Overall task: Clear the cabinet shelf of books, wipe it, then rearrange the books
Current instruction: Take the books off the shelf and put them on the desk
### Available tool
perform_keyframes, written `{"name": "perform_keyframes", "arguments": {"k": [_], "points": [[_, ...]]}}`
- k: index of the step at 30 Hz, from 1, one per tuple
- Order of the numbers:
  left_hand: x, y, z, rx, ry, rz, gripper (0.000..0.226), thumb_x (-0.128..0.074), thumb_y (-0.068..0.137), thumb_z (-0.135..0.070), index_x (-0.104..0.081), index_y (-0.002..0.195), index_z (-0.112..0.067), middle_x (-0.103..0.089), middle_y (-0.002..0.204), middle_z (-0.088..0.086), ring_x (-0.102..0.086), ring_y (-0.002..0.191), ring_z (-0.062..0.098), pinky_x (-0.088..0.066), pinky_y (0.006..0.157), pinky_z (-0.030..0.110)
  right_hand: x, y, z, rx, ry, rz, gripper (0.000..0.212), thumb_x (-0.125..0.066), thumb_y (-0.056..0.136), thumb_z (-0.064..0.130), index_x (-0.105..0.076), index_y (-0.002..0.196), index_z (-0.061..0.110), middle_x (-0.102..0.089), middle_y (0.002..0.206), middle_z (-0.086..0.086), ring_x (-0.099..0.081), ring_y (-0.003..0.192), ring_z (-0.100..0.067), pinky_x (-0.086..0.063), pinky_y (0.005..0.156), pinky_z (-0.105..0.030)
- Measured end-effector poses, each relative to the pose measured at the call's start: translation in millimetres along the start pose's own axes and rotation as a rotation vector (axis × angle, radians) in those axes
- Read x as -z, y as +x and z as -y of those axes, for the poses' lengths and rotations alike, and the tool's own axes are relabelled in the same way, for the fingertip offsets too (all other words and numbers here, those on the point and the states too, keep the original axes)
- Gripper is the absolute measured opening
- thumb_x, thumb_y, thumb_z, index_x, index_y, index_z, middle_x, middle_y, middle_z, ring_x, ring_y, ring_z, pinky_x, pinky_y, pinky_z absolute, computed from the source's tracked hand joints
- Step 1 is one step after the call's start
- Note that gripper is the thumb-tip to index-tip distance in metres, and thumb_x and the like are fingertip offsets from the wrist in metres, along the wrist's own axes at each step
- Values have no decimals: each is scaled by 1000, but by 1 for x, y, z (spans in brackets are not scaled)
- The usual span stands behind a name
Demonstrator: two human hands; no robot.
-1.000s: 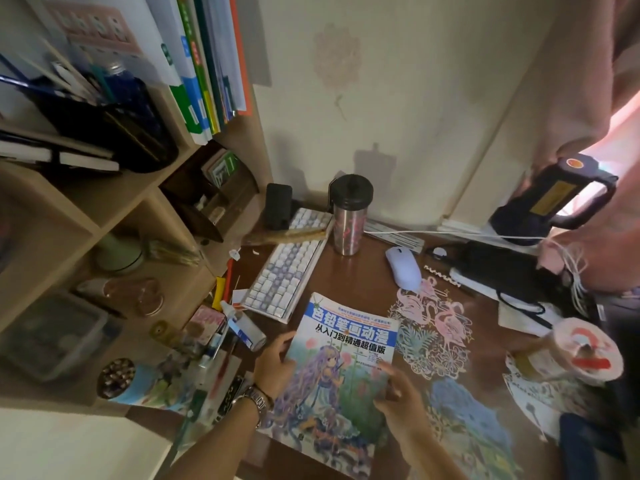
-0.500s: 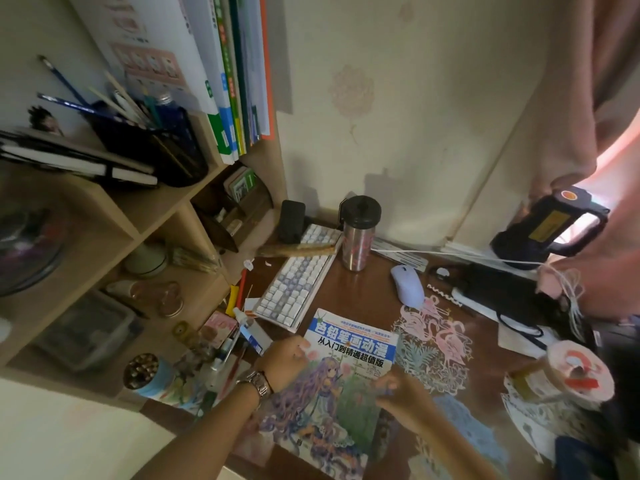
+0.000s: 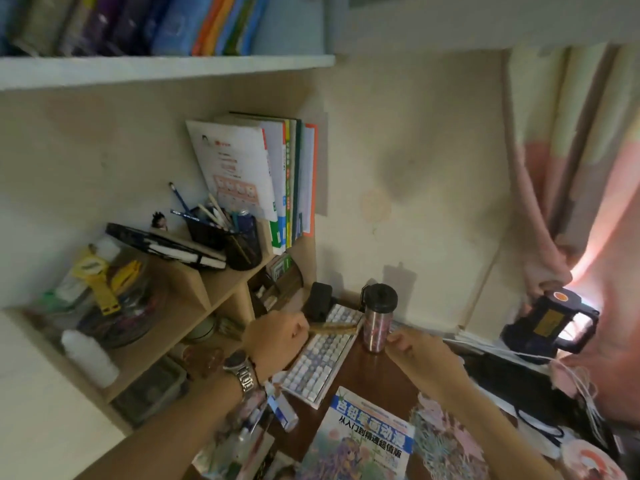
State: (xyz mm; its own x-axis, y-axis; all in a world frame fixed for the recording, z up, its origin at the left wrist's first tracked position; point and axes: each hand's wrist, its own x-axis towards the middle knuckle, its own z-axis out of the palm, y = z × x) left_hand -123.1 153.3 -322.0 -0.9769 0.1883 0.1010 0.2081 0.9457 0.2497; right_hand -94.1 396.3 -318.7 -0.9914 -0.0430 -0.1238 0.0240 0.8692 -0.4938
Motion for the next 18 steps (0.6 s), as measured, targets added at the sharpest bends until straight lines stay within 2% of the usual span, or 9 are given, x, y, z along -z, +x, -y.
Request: {"name": "perform_keyframes", "arguments": {"k": [2, 5, 8, 10, 15, 18], "points": [[33, 2, -1, -37, 38, -58, 23, -42, 98, -41, -59, 93, -27, -60, 77, -6, -54, 63, 4, -33, 50, 10, 24, -1, 21, 39, -8, -60, 17, -45, 98, 36, -59, 105, 28, -68, 97, 4, -61, 81, -13, -49, 72, -26], [82, 1, -4, -58, 6, -138, 27, -41, 98, -41, -61, 93, -23, -62, 77, -5, -57, 66, 4, -38, 56, 10, 60, -2, 52, 130, -7, -133, 15, -50, 95, 35, -60, 106, 31, -68, 98, 9, -63, 89, -15, -52, 80, -32], [134, -5, -7, -88, 50, -312, 28, -43, 97, -42, -63, 94, -22, -66, 81, -5, -60, 70, 4, -33, 50, 8, 95, -6, 85, 270, 20, -171, 12, -53, 95, 39, -56, 106, 37, -62, 93, 20, -63, 90, -8, -51, 87, -32], [167, -10, -8, -108, 71, -406, 28, -44, 97, -41, -65, 96, -22, -66, 82, -7, -61, 74, 5, -36, 53, 8, 117, -8, 108, 349, 23, -218, 10, -53, 95, 40, -51, 105, 41, -59, 93, 20, -60, 85, -4, -51, 85, -28], [236, -18, -14, -97, 57, -459, 24, -44, 96, -42, -63, 99, -29, -64, 84, -13, -60, 75, 5, -50, 65, 22, 152, -12, 160, 550, 44, -323, 15, -54, 95, 35, -59, 109, 35, -59, 88, 22, -62, 81, -3, -53, 78, -26], [268, -24, -20, -95, 91, -530, 22, -45, 95, -41, -65, 96, -30, -63, 83, -13, -58, 71, 4, -47, 61, 20, 166, -12, 185, 630, 58, -362, 15, -55, 95, 33, -60, 109, 33, -61, 89, 18, -62, 82, -5, -54, 77, -27]]}}
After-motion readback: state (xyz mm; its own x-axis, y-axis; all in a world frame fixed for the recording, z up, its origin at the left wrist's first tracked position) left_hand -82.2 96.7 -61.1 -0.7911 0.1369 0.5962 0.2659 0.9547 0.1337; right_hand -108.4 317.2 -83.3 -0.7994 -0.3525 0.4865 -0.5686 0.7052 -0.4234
